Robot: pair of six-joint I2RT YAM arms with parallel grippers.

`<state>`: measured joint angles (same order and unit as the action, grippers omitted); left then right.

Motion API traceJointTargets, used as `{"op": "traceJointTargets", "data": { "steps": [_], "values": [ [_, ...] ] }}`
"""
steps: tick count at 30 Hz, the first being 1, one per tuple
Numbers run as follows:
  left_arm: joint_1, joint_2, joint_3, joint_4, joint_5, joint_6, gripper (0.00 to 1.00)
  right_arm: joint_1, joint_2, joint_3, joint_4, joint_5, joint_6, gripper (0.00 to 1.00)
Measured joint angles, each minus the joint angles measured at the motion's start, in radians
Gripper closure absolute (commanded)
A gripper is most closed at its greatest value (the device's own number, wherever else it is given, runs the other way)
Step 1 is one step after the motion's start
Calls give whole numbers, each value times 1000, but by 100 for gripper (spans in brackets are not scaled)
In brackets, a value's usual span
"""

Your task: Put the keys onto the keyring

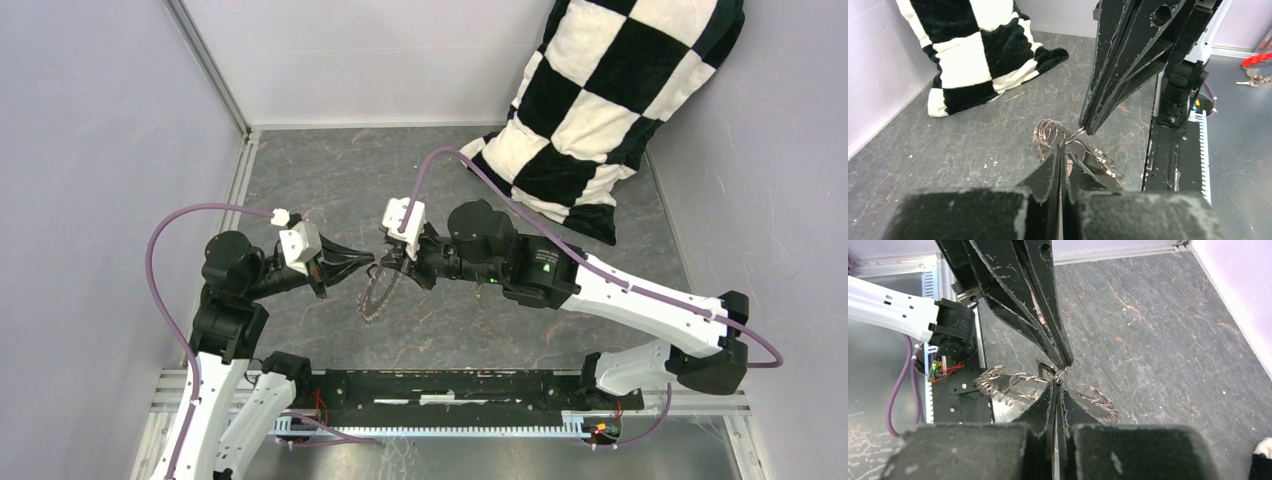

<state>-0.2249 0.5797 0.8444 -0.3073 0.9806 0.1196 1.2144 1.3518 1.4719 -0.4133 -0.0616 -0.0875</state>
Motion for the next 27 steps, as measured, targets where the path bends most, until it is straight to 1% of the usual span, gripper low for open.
{"op": "traceJointTargets", "data": {
  "steps": [5, 9, 12, 19, 23, 24, 27],
  "values": [
    [0, -2, 0, 4, 34, -4, 98, 0, -63, -115, 129, -25, 11, 100],
    [0, -4, 1, 4, 79, -4, 93, 0, -106, -195, 216, -53, 15, 100],
    [0, -4, 6, 4, 101, -4, 86, 0, -125, -240, 280, -83, 20, 100],
    [2, -5, 21, 23, 133, -4, 76, 0, -152, -323, 412, -159, 39, 100],
    [2, -5, 35, 13, 179, 3, 66, 1, -154, -343, 473, -182, 41, 100],
    [2, -5, 42, 2, 187, 7, 62, 1, -156, -346, 484, -184, 41, 100],
    [3, -5, 63, -23, 192, 39, 57, 1, -166, -357, 503, -200, 41, 100]
  ]
}}
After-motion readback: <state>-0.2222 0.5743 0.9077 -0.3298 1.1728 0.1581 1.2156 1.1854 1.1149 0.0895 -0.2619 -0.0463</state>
